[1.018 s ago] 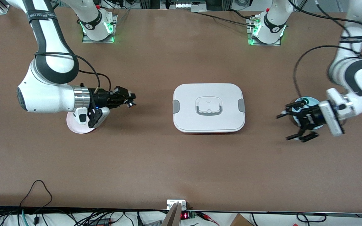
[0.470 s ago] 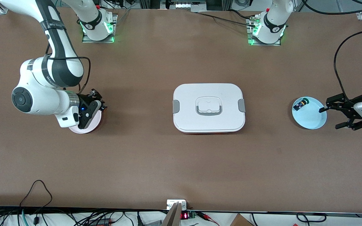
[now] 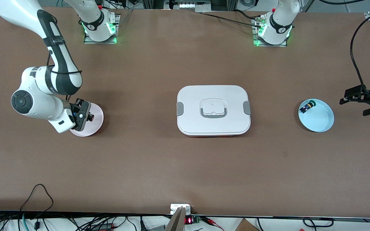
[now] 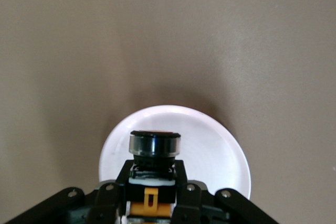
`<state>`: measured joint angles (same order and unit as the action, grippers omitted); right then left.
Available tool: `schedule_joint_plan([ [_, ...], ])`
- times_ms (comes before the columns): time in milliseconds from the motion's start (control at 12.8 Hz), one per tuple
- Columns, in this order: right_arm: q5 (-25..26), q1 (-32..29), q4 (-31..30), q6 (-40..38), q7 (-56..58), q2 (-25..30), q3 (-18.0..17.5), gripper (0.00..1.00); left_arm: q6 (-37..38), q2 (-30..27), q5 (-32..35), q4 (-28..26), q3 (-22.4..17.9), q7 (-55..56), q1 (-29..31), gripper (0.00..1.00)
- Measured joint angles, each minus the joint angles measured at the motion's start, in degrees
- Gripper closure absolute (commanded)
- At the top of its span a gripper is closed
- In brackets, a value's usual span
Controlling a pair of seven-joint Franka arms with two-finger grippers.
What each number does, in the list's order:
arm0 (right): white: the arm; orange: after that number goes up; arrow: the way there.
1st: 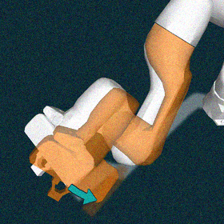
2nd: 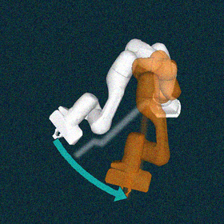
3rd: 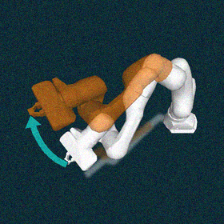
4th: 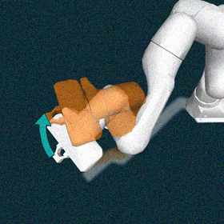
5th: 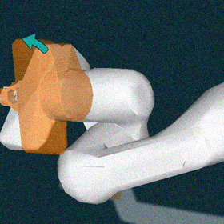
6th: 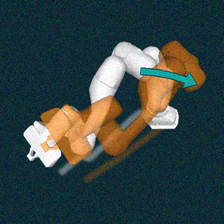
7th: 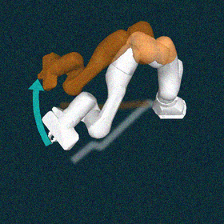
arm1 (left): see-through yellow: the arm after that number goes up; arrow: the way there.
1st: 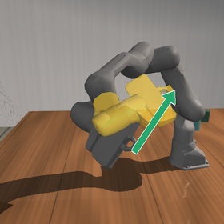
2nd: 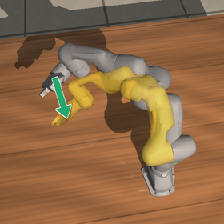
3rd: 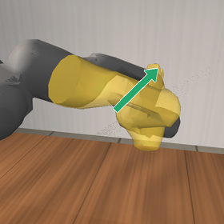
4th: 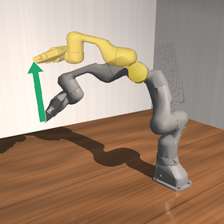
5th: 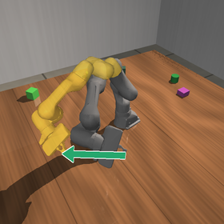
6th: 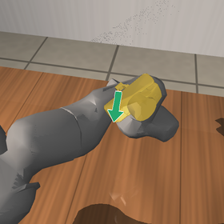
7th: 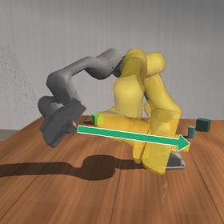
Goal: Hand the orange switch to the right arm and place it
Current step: 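Lower the orange switch onto the white plate and open the right gripper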
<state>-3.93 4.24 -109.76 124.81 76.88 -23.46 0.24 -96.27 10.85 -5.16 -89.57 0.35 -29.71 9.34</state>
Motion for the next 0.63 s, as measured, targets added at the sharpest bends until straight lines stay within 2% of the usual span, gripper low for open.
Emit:
schedule_joint_plan([
  [157, 0.0, -0.8, -2.6, 5.5, 5.6, -1.3, 0.0, 0.84, 3.6, -1.3, 3.6, 0.3, 0.0, 13.1, -4.5, 0.0],
  [313, 0.1, -2.3, -3.5, 7.8, 9.4, -2.7, 0.0, 0.84, 5.2, -2.4, 5.2, 0.3, 0.0, 25.2, -8.1, 0.0],
  [627, 0.7, -4.1, -3.6, 8.8, 12.0, -4.3, 0.0, 0.84, 4.1, -3.0, 9.1, 0.3, -0.5, 29.3, -8.8, 0.0],
])
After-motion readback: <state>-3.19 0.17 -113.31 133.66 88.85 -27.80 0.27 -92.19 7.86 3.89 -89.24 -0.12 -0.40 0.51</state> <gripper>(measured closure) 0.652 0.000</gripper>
